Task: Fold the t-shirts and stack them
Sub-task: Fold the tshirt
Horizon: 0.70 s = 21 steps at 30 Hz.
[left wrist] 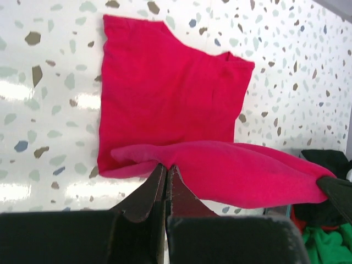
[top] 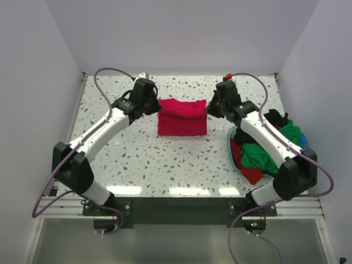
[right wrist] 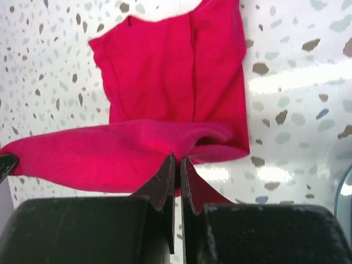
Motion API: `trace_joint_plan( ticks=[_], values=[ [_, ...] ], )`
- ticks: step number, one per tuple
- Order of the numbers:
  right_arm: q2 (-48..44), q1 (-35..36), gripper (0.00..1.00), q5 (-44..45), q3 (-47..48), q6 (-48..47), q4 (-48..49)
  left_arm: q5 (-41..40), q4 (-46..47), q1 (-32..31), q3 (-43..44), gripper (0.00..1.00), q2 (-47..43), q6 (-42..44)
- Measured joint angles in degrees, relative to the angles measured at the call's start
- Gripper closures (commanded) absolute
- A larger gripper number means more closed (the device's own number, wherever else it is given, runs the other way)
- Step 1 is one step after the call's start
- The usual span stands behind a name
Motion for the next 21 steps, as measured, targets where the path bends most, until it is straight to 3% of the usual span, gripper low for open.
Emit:
trace_joint_plan(
  ticks=[9,17,18,20,21],
  values=[
    [13.18,-5.27,1.0,-5.18,9.03,-1.03,2.49,-0.15,0.39,3.5,9.44,1.0,10.93,1.73],
    [27.61,-5.92,1.0,-5.77,20.55,-1.77,2.78,-0.15,1.36,7.41,18.1,1.0,26.69,2.71],
    [29.66,-5.97,1.0,-5.62,22.21,-1.75,2.69,-0.15,1.44,7.69,19.91,0.98,29.14,2.93],
    [33.62,-6.1,1.0,-5.11,25.31,-1.66,2.54,-0.09,1.36,8.15,23.52,0.83,33.79,3.37],
    [35.3,-6.19,1.0,-5.05,26.29,-1.53,2.6,-0.07,1.55,8.28,24.94,0.65,35.71,3.72]
  ],
)
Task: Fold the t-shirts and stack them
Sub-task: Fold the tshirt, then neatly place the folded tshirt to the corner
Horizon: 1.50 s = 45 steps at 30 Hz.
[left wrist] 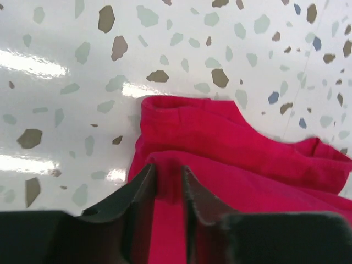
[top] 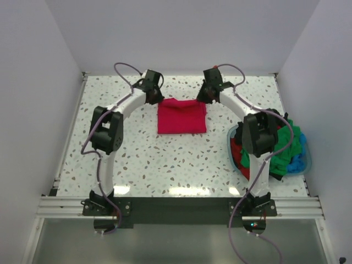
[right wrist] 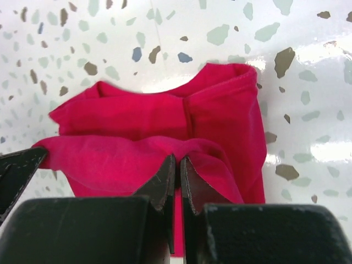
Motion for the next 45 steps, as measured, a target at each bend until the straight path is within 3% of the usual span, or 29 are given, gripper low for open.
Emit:
trace_joint_plan(
  ticks=[2,3,4,6,7,10,15,20,24,28,34,37,38,41,45],
  values=[
    [2.58,-0.15,0.9,0.07,1.16,0.42,0.31,0.17,0.79,0.24,1.27,0.29,2.47,1.2],
    [3.41,-0.22,0.78,0.24,1.36,0.61,0.5,0.26,1.07,0.26,1.42,0.0,3.15,1.68],
    [4.35,-0.26,0.53,0.63,1.77,1.07,0.42,0.37,1.11,0.26,1.57,0.0,3.5,1.81],
    [6.21,-0.39,0.38,1.75,3.5,1.38,0.15,0.55,1.07,0.26,2.34,0.0,3.89,2.23],
    [6.97,-0.44,0.21,1.95,4.59,1.42,-0.2,0.55,1.11,0.26,2.64,0.0,3.89,2.4],
    [7.3,-0.48,0.01,2.75,6.56,1.51,-0.94,0.57,2.27,0.24,2.25,0.0,3.15,3.43],
    [4.37,-0.44,0.01,3.37,4.59,0.68,-0.55,1.01,3.87,0.26,-7.74,0.0,-3.61,4.33],
    [-4.94,0.98,0.01,2.84,-5.86,-1.92,0.48,3.06,6.6,0.26,-18.8,0.0,-12.46,5.01],
    [-14.78,3.89,0.01,2.29,-17.09,-2.89,2.21,4.92,7.43,0.26,-19.52,0.0,-12.79,5.53],
    [-25.4,7.37,0.01,1.44,-30.6,-2.93,4.24,6.71,7.91,0.24,-17.92,0.12,-8.57,6.45],
    [-35.39,8.46,0.01,1.2,-41.99,-2.58,4.85,7.45,8.33,-0.17,-14.86,0.35,-2.93,8.0],
    [-39.12,8.22,0.01,1.29,-45.88,-2.47,4.79,7.19,8.02,-1.16,-12.48,0.63,-0.2,9.09],
    [-40.24,8.22,0.01,1.44,-46.97,-2.32,4.68,7.06,7.89,-1.6,-10.97,0.78,0.7,9.38],
    [-42.86,8.22,0.01,2.19,-49.05,-2.1,4.42,4.68,5.75,-2.95,-6.32,1.0,3.76,9.84],
    [-45.24,8.22,0.01,3.19,-49.7,-2.43,4.15,-0.63,1.97,-3.93,-1.84,1.0,5.77,12.09]
  ],
)
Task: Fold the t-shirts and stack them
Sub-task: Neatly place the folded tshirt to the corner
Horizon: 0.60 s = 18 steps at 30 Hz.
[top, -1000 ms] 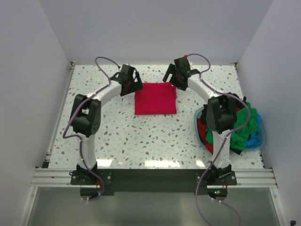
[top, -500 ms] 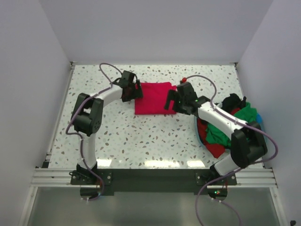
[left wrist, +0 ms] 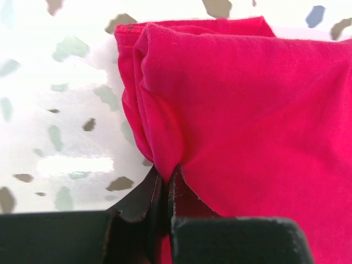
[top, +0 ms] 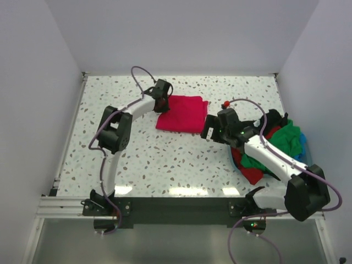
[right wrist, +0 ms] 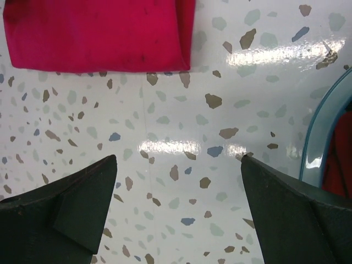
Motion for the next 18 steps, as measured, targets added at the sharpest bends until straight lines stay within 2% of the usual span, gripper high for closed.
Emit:
trace_joint_plan(
  ticks=[6,11,18],
  values=[
    [-1.14,0.0,0.01,0.02,-0.11,-2.86,0.07,-8.85,-1.84,2.12,2.49,1.0,1.27,11.06],
    [-1.11,-0.04,0.01,0.24,-0.5,-5.07,0.02,-11.56,-1.9,10.14,4.46,1.0,2.73,21.9],
    [-0.85,-0.04,0.01,1.73,-0.48,-7.5,-2.16,-12.87,-2.29,22.32,14.69,1.0,8.96,33.79]
  ],
)
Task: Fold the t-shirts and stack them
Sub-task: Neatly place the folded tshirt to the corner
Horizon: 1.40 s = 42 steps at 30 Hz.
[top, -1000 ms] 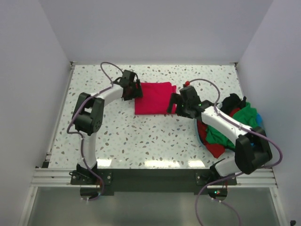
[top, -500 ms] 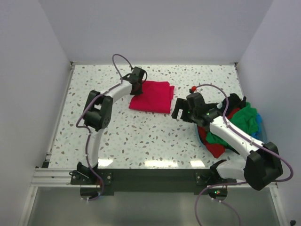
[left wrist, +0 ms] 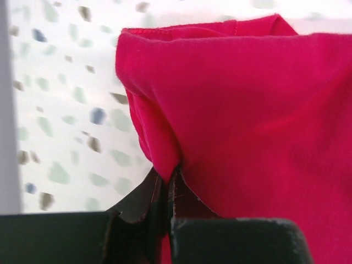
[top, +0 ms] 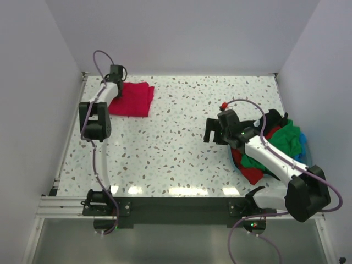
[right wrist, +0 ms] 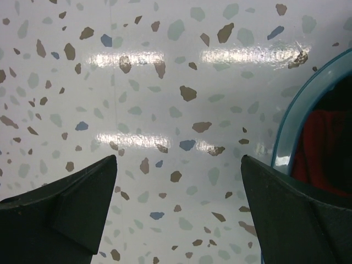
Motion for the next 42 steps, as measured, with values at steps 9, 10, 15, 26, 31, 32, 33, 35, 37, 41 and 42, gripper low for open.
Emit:
trace_joint_plan(
  ticks=[9,10,15,26,31,32,33,35,37,41,42],
  values=[
    [-0.31,-0.02,0.01,1.68,0.09,-1.64,-3.45,-0.46,1.4,6.78,9.79,1.0,6.49,6.67],
    [-0.31,-0.02,0.01,2.01,0.15,-1.77,-4.0,-0.96,1.84,7.04,9.97,1.0,6.75,7.54],
    [-0.28,0.0,0.01,2.64,0.76,-1.92,-5.09,-3.78,4.11,7.78,10.45,0.9,7.96,10.49],
    [0.33,-0.07,0.02,4.04,1.01,-1.9,-6.03,-8.59,5.88,11.34,12.92,0.0,7.63,7.13],
    [-0.07,-0.04,0.01,4.07,1.46,-2.08,-6.93,-4.76,1.38,11.34,13.62,0.0,3.67,-2.14],
    [-0.35,-0.07,0.01,4.07,1.97,-2.21,-7.65,-2.82,-0.13,11.15,13.55,0.0,1.97,-4.33],
    [-0.76,-0.07,0.01,4.11,2.71,-2.47,-8.37,-1.09,-1.29,10.99,13.38,0.0,-0.11,-6.36],
    [-2.27,-0.07,0.01,4.17,4.7,-3.08,-9.57,2.14,-2.23,10.27,10.88,0.0,-6.49,-10.29],
    [-4.24,-0.04,0.01,4.35,7.13,-3.5,-10.67,3.72,-2.89,8.66,6.27,0.0,-15.1,-13.46],
    [-9.9,-0.04,0.01,4.31,9.31,-3.63,-11.1,4.46,-2.01,0.79,-7.96,0.0,-34.58,-18.36],
    [-11.43,-0.04,0.01,4.13,9.31,-3.63,-11.54,5.29,-1.36,-2.49,-13.05,0.0,-39.93,-19.63]
  ],
)
